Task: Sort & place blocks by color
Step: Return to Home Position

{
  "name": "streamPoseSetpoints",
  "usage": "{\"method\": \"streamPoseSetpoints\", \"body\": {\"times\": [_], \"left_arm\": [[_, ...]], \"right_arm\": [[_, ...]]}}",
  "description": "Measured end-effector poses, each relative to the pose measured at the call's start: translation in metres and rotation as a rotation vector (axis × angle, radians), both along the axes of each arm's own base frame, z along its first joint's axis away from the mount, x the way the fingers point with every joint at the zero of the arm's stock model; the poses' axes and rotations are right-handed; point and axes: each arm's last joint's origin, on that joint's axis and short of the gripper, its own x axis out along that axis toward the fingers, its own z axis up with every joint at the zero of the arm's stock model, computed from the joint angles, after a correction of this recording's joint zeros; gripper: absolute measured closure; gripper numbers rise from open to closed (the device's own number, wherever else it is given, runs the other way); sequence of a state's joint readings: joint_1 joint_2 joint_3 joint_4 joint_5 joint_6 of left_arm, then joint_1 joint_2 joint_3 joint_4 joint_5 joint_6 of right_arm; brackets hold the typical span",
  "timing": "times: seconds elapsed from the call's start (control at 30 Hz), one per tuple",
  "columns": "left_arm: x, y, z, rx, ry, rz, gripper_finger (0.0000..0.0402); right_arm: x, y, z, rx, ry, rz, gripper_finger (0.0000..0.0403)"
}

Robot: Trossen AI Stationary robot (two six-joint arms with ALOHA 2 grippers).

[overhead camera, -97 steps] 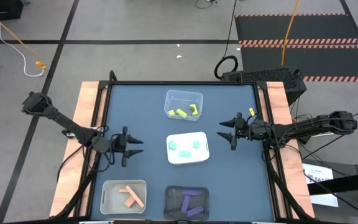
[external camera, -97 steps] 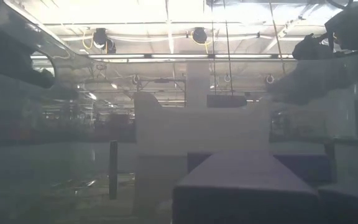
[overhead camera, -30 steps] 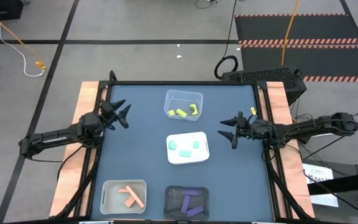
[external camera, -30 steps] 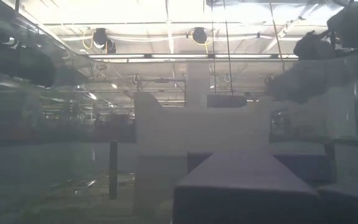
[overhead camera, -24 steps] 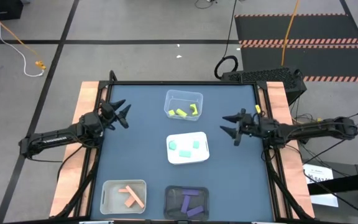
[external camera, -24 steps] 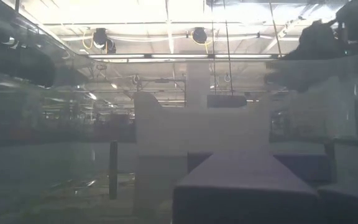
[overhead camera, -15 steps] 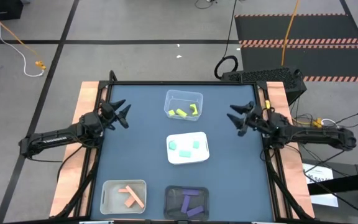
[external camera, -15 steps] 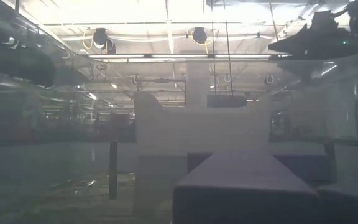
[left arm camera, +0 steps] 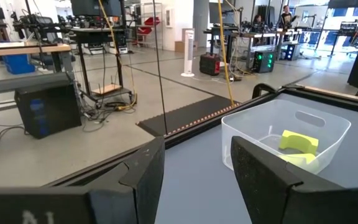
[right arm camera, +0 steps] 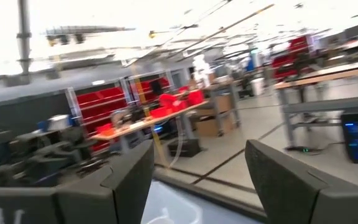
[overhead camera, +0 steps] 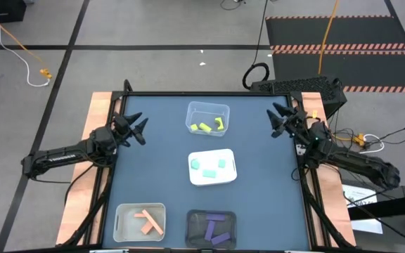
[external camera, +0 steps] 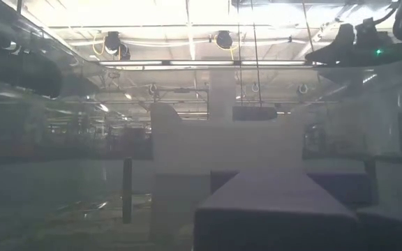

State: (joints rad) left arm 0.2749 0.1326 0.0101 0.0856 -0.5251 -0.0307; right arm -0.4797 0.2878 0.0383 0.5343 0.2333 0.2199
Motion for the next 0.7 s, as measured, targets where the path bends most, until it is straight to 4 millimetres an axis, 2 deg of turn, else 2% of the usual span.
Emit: {"method": "streamPoseSetpoints", "body": {"times": [0.23, 0.7], "left_arm": [[0.0000, 0.0000, 0.0000, 0.000, 0.000, 0.000, 0.0215], [0.0000, 0.0000, 0.0000, 0.000, 0.000, 0.000, 0.0215]], "right_arm": [[-0.0072, -0.0106, 0.0000, 0.000, 0.000, -0.115, 0.0156], [-0.0080, -0.0116, 0.0000, 0.000, 0.000, -0.126, 0.0156]]}}
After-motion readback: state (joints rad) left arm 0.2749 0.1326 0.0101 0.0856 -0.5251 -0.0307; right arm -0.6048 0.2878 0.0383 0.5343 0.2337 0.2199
